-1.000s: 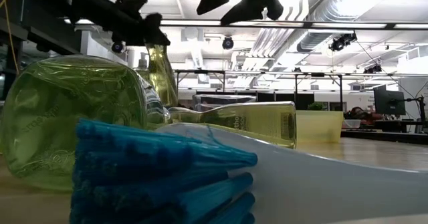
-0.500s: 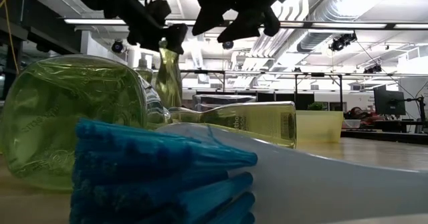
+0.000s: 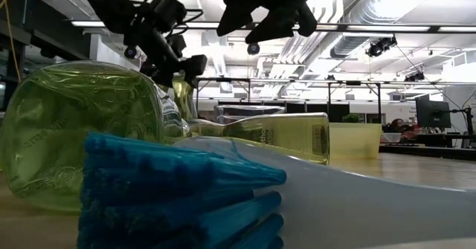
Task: Pick & Place Kitchen Sink Supplies
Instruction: Put the dishwashing liquid into the blue bin, then put the blue sponge into the transparent bin
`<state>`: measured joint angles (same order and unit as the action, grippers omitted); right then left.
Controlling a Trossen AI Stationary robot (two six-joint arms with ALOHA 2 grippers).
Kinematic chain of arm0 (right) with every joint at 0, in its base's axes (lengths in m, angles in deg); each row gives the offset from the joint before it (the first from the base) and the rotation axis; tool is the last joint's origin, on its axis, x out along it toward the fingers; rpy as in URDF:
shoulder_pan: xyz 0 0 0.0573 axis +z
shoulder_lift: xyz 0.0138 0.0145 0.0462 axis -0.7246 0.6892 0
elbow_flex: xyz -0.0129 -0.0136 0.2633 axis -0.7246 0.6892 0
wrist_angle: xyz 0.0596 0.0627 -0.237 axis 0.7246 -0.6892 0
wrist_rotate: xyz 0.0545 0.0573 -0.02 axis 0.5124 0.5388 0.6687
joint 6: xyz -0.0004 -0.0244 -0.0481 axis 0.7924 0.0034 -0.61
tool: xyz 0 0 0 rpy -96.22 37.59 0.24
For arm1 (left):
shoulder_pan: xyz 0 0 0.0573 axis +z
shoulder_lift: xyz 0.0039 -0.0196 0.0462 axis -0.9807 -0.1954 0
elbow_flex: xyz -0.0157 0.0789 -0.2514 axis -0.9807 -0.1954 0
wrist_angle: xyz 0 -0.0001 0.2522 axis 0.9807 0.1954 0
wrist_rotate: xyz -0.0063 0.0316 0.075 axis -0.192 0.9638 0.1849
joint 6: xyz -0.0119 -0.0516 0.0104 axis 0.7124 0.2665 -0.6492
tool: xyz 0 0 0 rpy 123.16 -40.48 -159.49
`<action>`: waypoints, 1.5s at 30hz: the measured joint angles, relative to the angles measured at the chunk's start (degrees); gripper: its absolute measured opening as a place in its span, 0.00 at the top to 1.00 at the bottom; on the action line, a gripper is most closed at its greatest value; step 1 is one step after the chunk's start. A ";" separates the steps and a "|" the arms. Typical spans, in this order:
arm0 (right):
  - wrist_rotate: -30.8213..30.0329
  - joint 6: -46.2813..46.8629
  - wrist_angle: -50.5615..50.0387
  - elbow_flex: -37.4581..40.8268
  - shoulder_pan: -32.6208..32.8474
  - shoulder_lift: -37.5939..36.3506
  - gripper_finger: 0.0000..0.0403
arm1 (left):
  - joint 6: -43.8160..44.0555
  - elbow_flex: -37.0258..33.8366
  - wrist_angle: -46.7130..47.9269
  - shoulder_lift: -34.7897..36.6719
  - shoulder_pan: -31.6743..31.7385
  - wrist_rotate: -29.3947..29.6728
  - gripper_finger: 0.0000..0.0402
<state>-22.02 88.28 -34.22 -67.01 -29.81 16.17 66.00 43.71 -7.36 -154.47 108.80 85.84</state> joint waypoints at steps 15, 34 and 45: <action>0.02 0.08 -0.76 0.00 0.04 0.00 0.25 | 0.81 0.11 -3.48 -2.95 -0.07 1.89 0.33; 0.51 1.63 -2.63 0.00 0.04 0.00 0.25 | 1.13 -0.02 -2.86 -3.11 -0.07 -2.36 0.20; 1.40 1.66 -2.63 0.00 0.02 -0.02 0.25 | 1.05 -0.02 0.44 -2.69 -0.20 -4.75 0.20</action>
<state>-20.62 89.94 -36.84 -67.01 -29.79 16.15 67.05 43.69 -6.92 -157.16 108.60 81.10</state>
